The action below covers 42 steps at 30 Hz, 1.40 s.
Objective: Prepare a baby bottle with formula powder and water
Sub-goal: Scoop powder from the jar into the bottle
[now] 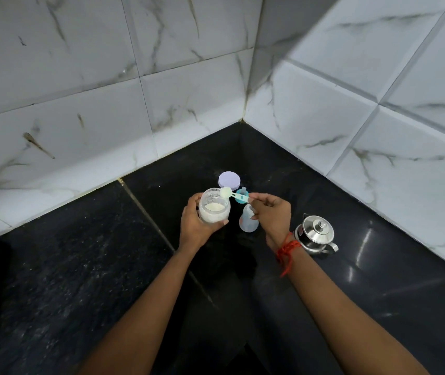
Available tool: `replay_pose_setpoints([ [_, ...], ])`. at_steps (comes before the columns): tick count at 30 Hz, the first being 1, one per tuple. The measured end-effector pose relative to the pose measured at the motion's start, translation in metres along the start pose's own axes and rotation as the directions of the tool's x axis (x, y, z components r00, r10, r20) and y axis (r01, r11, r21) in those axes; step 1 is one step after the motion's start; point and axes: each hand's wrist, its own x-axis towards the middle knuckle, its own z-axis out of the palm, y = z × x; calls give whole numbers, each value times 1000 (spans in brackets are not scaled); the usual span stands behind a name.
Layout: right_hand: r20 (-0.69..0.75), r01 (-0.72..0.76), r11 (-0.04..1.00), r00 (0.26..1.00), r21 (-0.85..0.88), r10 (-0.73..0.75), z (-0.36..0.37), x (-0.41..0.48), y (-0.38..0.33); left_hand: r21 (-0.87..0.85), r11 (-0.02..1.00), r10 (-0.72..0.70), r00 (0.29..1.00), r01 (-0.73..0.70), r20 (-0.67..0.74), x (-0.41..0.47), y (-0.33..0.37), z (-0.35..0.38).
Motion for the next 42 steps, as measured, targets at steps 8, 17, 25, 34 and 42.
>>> replay_pose_setpoints([
  [8, 13, -124, 960, 992, 252, 125, -28, -5, -18, -12, 997, -76, 995, 75, -62, -3, -5, 15],
  [17, -46, -139, 956, 987, 258, 155, -71, -15, -13, 79, 996, 55, 984, -42, -168, -89, 5, 56],
  [25, -140, -102, 957, 980, 273, 145, -103, -30, -5, 67, 997, -57, 987, 47, 148, -54, 33, 102],
  [34, -152, -77, 962, 981, 261, 120, -124, -31, -7, 1, 999, -44, 987, 45, 152, -43, 35, 101],
  [42, -164, -54, 976, 982, 211, 90, -125, -22, -10, 12, 997, 76, 993, -78, 89, -47, 49, 99],
])
